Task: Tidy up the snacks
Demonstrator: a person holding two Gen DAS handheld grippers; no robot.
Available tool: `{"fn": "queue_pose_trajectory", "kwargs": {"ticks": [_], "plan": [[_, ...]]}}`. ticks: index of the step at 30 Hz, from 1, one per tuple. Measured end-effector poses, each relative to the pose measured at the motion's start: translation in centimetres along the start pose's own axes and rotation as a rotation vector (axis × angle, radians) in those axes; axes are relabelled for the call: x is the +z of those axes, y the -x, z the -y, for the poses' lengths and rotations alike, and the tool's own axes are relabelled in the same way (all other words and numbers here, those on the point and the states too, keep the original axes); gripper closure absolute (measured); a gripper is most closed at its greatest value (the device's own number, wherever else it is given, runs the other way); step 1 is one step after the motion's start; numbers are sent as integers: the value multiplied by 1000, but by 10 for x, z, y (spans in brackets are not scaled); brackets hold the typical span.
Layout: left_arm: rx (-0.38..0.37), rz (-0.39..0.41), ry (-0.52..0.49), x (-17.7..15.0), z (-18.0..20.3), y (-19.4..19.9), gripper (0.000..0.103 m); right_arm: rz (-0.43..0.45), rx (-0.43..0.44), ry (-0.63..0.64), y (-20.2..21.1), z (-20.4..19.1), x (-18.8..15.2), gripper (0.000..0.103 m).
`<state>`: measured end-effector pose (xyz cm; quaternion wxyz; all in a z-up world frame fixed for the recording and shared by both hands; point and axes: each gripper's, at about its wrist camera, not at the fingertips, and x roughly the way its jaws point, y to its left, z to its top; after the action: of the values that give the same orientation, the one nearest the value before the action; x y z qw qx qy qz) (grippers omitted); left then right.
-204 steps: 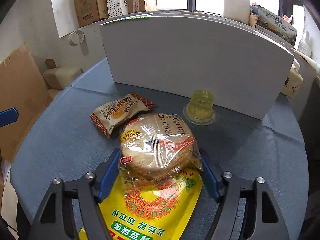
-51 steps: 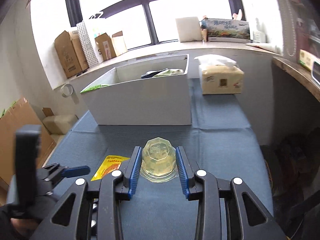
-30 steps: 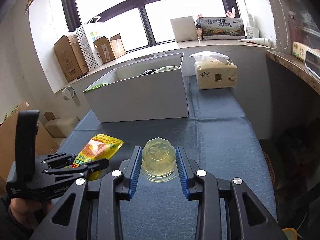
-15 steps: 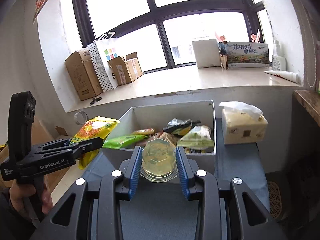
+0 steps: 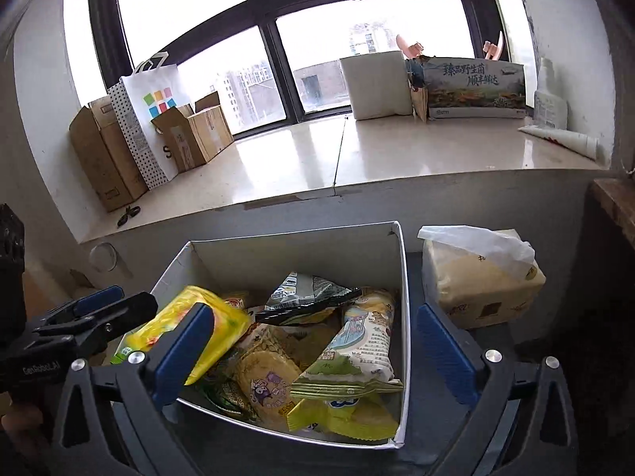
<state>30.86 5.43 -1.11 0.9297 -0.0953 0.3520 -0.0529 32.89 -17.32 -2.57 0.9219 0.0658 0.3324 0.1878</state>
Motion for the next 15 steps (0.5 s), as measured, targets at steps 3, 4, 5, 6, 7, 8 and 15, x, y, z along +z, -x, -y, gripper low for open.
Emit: {"fn": "queue_pose_trajectory", "kwargs": {"ticks": [3, 4, 5, 6, 7, 8, 15], "plan": [[16, 14, -16, -2, 1, 4, 0, 5, -32, 13, 0, 3, -3, 0], [14, 20, -20, -3, 2, 7, 0, 3, -36, 17, 0, 3, -5, 0], [23, 32, -28, -5, 4, 11, 0, 4, -37, 20, 0, 2, -6, 0], [29, 42, -46, -6, 6, 15, 0, 6, -33, 24, 1, 1, -6, 0], [31, 54, -67, -8, 8, 19, 0, 5, -30, 31, 2, 0, -8, 0], [49, 63, -86, -9, 10, 23, 0, 8, -34, 41, 3, -2, -9, 0], [161, 130, -127, -23, 12, 63, 0, 35, -90, 99, 20, -16, -16, 0]]}}
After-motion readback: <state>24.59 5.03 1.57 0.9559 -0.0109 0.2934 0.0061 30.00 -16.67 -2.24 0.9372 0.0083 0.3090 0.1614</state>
